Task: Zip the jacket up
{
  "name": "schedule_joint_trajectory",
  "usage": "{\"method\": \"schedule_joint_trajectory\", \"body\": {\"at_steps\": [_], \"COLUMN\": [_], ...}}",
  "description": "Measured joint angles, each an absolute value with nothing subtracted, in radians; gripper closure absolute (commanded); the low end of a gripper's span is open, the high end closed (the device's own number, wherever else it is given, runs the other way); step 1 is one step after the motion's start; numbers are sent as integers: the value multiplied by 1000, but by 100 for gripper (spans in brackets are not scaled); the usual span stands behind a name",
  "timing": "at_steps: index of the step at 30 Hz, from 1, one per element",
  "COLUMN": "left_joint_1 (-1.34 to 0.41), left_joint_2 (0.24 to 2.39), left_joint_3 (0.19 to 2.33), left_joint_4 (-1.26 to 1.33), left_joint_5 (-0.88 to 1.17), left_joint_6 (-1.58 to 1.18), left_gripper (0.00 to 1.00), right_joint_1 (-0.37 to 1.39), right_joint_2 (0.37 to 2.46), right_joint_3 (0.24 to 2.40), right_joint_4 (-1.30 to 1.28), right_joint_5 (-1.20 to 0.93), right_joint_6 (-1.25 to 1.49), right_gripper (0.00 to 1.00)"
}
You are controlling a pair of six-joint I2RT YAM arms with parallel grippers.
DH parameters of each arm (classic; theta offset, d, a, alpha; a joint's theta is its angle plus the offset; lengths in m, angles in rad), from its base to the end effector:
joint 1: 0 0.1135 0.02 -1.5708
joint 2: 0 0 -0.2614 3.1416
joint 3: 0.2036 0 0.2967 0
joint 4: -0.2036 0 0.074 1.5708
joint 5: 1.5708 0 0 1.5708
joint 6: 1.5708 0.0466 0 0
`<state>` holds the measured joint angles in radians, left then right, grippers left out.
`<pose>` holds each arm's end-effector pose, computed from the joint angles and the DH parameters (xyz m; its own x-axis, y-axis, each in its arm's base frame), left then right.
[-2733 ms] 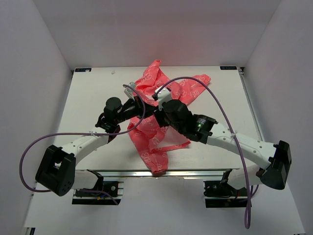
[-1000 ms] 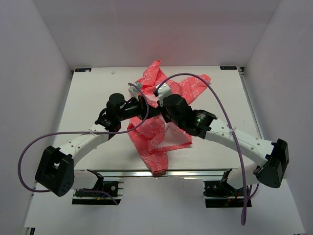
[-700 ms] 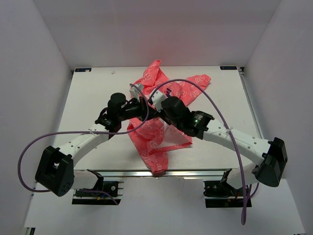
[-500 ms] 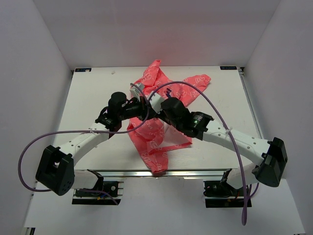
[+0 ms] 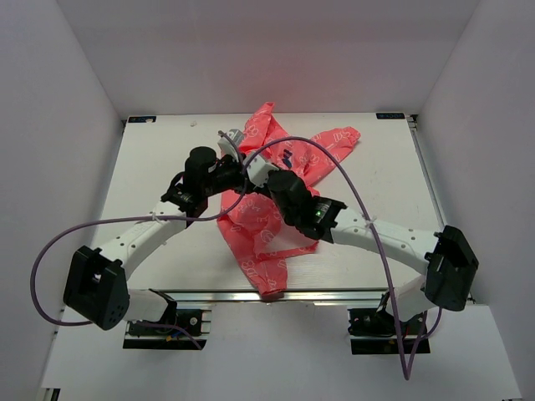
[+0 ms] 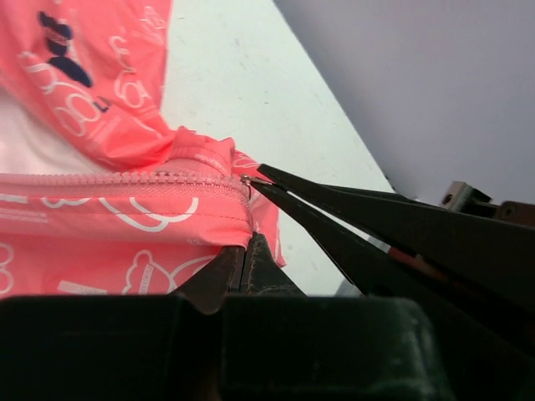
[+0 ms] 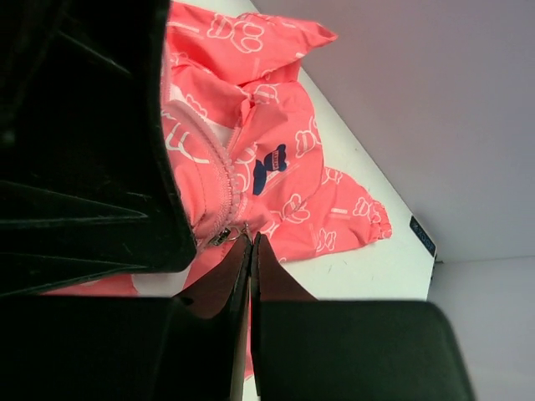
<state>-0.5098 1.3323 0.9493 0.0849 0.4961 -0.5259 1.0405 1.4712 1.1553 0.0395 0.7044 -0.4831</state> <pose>0.3035 -0.1951 0.2808 -0.6365 -0.1499 -0.7566 0.5860 0.5438 -0.6008 0.2254 0.3248 0.3105 0.0367 -0.6372 -0.7699 -0.3672 0.7079 -0.6034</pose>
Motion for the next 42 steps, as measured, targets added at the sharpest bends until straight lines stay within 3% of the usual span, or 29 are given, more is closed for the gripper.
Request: {"method": "schedule_joint_trajectory", "body": {"at_steps": [5, 6, 7, 8, 10, 12, 21, 29, 35, 42], "left_joint_1": [-511, -513, -515, -518, -520, -521, -519, -607, -764, -942], "left_joint_2": [1327, 1324, 1321, 1318, 1317, 1317, 1256, 1099, 1101, 1237], "left_joint_3": [971, 972, 973, 977, 981, 982, 970, 908, 929, 1076], "left_joint_4": [-3, -19, -35, -63, -110, -136, -196, -232, -281, -356], "left_joint_5": [440, 432, 427, 420, 410, 408, 426, 421, 257, -99], "left_joint_6": [-496, -492, -481, -479, -466, -459, -496, -509, -497, -505], "left_gripper": [100, 74, 60, 36, 22, 2, 2, 2, 11, 16], "right_joint_1": [1030, 1026, 1022, 1018, 1001, 984, 929, 757, 688, 690], "right_joint_2": [1488, 1484, 1480, 1478, 1475, 1474, 1514, 1621, 1726, 1743], "right_joint_3": [1243, 1250, 1259, 1273, 1314, 1353, 1467, 1551, 1702, 1771], "right_joint_4": [-133, -163, -201, -241, -332, -411, -691, -782, -815, -830], "right_joint_5": [634, 611, 580, 556, 483, 412, 87, -172, -253, -278], "right_joint_6": [-443, -431, -418, -408, -383, -348, -158, 58, 247, 388], "right_gripper": [100, 100, 100, 100, 100, 100, 100, 100, 100, 100]}}
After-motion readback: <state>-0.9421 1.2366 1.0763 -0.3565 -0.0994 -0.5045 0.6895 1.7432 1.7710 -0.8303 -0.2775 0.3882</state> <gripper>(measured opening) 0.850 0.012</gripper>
